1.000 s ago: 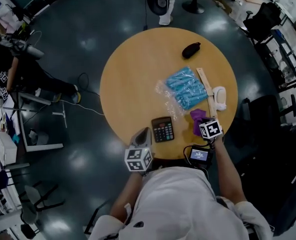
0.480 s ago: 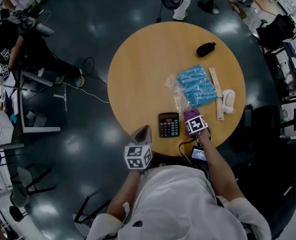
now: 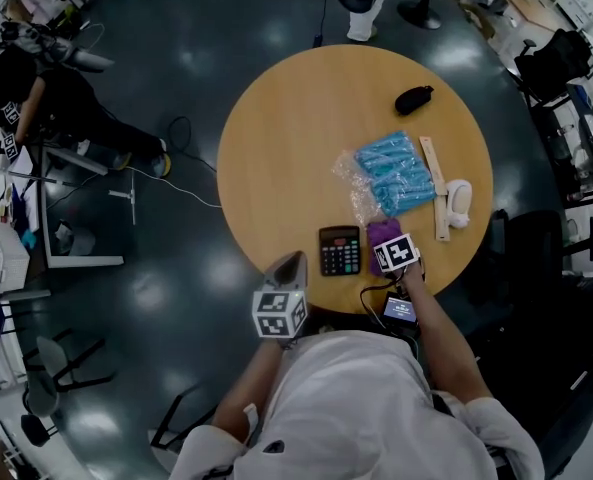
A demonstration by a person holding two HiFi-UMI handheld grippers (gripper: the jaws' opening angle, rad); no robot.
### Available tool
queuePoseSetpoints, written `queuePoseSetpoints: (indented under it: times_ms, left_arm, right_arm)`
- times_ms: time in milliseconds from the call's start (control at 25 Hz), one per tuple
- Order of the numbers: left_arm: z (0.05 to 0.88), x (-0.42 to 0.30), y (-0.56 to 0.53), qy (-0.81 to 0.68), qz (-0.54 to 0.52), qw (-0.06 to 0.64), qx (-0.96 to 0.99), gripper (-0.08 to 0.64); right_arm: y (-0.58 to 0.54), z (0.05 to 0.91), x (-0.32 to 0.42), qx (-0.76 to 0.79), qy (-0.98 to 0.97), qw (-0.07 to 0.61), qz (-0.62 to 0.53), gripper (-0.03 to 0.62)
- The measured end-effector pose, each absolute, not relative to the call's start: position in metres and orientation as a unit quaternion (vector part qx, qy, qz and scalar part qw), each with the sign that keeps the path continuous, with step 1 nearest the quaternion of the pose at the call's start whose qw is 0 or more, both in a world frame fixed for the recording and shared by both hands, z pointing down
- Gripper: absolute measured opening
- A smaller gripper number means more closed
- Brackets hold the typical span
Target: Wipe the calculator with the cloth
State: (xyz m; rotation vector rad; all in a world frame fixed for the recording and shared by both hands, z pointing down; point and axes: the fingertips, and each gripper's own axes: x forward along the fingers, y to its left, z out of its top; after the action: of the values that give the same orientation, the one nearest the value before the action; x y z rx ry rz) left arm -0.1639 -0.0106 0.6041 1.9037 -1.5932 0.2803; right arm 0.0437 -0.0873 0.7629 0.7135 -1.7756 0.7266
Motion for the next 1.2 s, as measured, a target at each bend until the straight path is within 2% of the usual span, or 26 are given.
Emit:
queuePoseSetpoints:
  times_ms: [280,360,440,560,720,880,1200]
  left_arm:
    - [0.584,-0.148,-0.023,-0.600,0.099,0.288,0.739,0.006]
    - [0.571,-0.144,-0.027,-0.602,0.089,0.275,0.744,0.007]
    - [0.553,-0.140,-0.030,-0.605,0.075,0.260,0.748,0.008]
    - [0.517,-0.136,-0.037,-0.612,0.046,0.226,0.757,0.008]
    - [0.471,-0.134,-0.039,-0.623,0.021,0.164,0.765,0.008]
    - [0.461,-0.126,-0.032,-0.630,0.011,0.146,0.762,0.008]
    - [0.476,-0.117,-0.020,-0.631,0.018,0.155,0.760,0.007]
  right_arm:
    - [-0.100,0.672,0.032,0.311,-0.813,0.400,0.286,0.152]
    - [-0.109,0.622,0.034,0.331,-0.850,0.337,0.233,0.090]
    - [-0.113,0.563,0.042,0.360,-0.880,0.254,0.177,0.064]
    - [-0.108,0.473,0.060,0.404,-0.899,0.137,0.101,0.051]
    - [-0.082,0.390,0.081,0.451,-0.891,0.042,0.002,0.044]
    - [-0.055,0.395,0.090,0.481,-0.876,0.023,-0.018,0.038]
    - [-0.045,0.452,0.088,0.485,-0.871,0.031,0.068,0.017]
